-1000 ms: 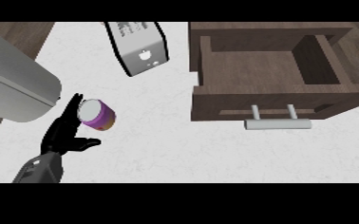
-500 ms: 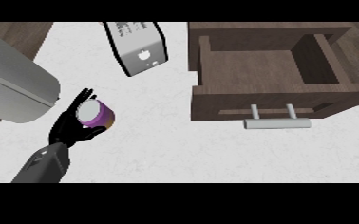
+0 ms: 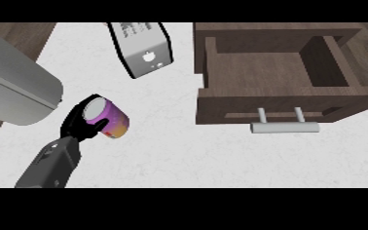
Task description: Pick up the can, place it into the drawer and close the drawer
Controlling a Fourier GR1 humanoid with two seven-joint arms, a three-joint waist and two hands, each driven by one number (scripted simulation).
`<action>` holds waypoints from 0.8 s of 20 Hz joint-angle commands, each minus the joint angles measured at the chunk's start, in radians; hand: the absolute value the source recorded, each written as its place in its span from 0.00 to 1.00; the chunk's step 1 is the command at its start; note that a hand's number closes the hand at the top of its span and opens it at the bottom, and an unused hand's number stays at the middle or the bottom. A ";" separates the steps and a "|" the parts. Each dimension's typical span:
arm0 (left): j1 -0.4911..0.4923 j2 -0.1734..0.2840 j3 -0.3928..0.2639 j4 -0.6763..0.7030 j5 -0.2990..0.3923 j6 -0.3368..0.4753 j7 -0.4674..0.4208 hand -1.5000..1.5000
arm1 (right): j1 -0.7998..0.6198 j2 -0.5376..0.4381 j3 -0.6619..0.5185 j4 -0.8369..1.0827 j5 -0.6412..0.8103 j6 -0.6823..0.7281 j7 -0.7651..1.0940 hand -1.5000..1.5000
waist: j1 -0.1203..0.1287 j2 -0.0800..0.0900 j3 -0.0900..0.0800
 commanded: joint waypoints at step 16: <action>0.145 -0.256 -0.143 -0.597 0.141 0.423 0.146 1.00 | 0.054 0.010 -0.028 -0.024 -0.028 -0.005 0.000 0.00 | 0.013 -0.007 0.002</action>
